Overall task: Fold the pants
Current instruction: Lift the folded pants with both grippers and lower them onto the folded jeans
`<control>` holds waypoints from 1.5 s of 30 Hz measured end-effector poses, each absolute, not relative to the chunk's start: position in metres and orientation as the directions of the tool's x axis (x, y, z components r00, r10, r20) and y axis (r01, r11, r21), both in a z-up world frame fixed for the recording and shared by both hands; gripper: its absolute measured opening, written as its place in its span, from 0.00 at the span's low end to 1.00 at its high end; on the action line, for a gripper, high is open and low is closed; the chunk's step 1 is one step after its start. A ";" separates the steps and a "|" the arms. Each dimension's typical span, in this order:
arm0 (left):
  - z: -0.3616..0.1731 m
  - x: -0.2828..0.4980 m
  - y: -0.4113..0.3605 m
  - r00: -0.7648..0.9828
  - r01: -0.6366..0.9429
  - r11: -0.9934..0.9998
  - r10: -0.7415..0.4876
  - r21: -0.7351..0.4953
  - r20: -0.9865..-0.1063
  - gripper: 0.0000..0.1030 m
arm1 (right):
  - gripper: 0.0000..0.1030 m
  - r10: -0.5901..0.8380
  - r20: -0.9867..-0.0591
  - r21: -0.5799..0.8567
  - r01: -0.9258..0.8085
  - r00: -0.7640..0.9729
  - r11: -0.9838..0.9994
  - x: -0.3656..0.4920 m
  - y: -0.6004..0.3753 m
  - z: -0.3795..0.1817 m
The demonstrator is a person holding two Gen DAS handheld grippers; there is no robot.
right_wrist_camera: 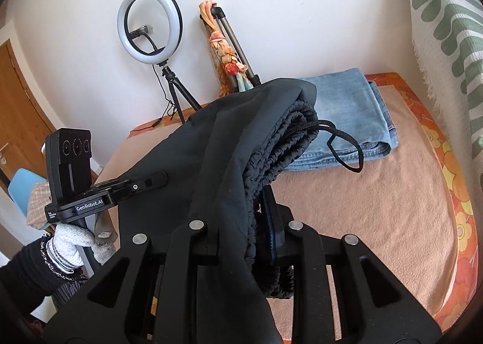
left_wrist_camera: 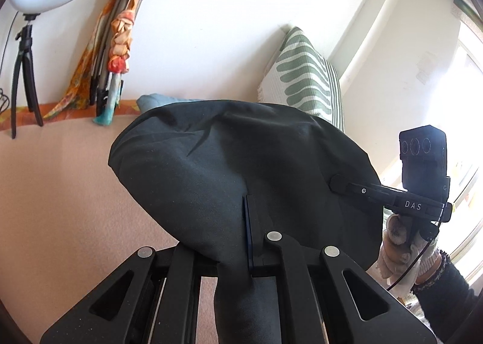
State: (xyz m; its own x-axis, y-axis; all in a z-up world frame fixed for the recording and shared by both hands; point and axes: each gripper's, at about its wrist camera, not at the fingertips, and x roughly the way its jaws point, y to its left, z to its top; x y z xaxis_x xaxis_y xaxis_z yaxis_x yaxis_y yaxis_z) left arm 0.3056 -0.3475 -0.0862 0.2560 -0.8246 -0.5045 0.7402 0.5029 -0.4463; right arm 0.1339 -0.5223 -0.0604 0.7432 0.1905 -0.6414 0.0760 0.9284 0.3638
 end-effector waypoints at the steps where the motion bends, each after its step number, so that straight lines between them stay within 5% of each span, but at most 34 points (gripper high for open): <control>1: -0.080 0.309 -0.353 0.261 0.749 0.500 -0.825 -0.434 -0.501 0.06 | 0.21 0.181 -0.636 0.353 0.075 0.750 0.932 0.138 -0.526 -0.055; 19: -0.054 0.430 -0.462 0.318 0.784 0.508 -0.822 -0.357 -0.472 0.06 | 0.21 0.047 -0.596 0.258 0.136 0.802 0.957 0.259 -0.627 -0.024; 27: -0.092 0.466 -0.495 0.318 0.762 0.537 -0.797 -0.361 -0.513 0.06 | 0.20 0.048 -0.639 0.257 0.154 0.768 0.954 0.313 -0.667 -0.068; 36: -0.137 0.479 -0.514 0.334 0.706 0.643 -0.673 -0.298 -0.661 0.12 | 0.22 -0.003 -0.761 0.199 0.238 0.648 0.951 0.344 -0.690 -0.125; 38: -0.137 0.478 -0.512 0.334 0.697 0.650 -0.668 -0.302 -0.665 0.14 | 0.31 -0.066 -0.779 0.151 0.289 0.624 0.945 0.344 -0.695 -0.130; 40: -0.137 0.475 -0.509 0.362 0.695 0.665 -0.651 -0.272 -0.667 0.26 | 0.45 -0.091 -0.779 0.144 0.318 0.620 0.937 0.338 -0.698 -0.131; 45: -0.132 0.474 -0.501 0.381 0.689 0.674 -0.648 -0.265 -0.660 0.45 | 0.60 -0.149 -0.763 0.106 0.349 0.629 0.931 0.323 -0.693 -0.119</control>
State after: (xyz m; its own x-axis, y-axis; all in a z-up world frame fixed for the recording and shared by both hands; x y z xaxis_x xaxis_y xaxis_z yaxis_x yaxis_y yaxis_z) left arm 0.4739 -0.5009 -0.1322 0.3805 -0.6480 -0.6598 0.6892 0.6744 -0.2648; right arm 0.3233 -0.6927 -0.1192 0.6295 -0.1492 -0.7626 0.3488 0.9312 0.1057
